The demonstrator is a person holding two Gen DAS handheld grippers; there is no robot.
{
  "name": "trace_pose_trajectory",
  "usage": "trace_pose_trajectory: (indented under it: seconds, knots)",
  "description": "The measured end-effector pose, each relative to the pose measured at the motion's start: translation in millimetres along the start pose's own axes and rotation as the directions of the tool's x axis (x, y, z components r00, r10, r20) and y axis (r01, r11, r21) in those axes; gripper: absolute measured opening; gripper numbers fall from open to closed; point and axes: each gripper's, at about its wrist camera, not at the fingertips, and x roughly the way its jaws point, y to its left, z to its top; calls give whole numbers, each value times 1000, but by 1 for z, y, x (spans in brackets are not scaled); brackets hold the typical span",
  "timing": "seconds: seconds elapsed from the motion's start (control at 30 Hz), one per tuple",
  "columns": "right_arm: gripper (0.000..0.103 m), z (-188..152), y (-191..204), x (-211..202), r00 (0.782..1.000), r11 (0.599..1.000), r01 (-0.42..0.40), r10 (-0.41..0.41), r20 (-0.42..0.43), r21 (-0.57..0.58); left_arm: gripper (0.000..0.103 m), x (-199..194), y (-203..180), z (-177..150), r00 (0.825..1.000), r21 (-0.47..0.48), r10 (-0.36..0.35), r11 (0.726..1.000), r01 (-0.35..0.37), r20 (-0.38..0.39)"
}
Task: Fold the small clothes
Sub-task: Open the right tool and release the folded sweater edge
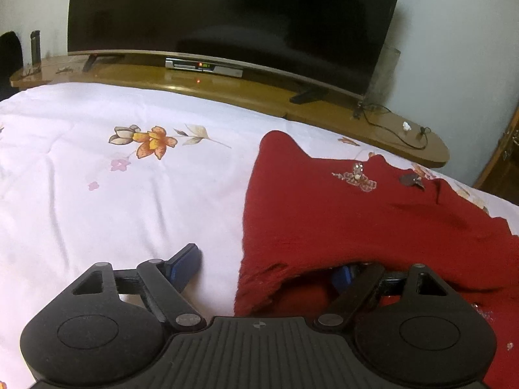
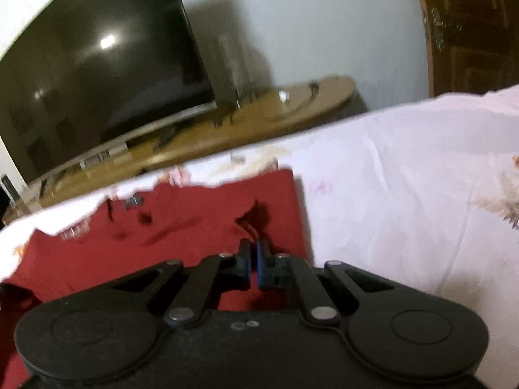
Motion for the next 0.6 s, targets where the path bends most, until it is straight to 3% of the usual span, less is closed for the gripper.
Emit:
trace_pose_trajectory:
  seconds: [0.07, 0.17, 0.23, 0.33, 0.43, 0.6]
  knots:
    - [5, -1, -2, 0, 1000, 1000, 6, -6, -4, -9, 82, 0, 1, -1, 1000, 5, 3, 1000, -3, 5]
    - [5, -10, -10, 18, 995, 999, 40, -39, -93, 3, 82, 2, -3, -1, 1000, 37, 20, 999, -20, -2]
    - [4, -11, -12, 16, 996, 999, 33, -32, -86, 15, 82, 2, -2, 0, 1000, 45, 18, 999, -17, -9]
    - [12, -9, -12, 13, 996, 999, 23, -20, -82, 31, 82, -4, -1, -1, 1000, 79, 27, 997, -25, -16]
    - [21, -7, -7, 1, 999, 999, 35, -35, -25, -5, 82, -10, 1, -6, 999, 123, 48, 991, -45, -16]
    - [21, 0, -2, -7, 999, 999, 36, -35, 28, -31, 82, -17, 13, -6, 998, 114, 60, 992, -58, -14]
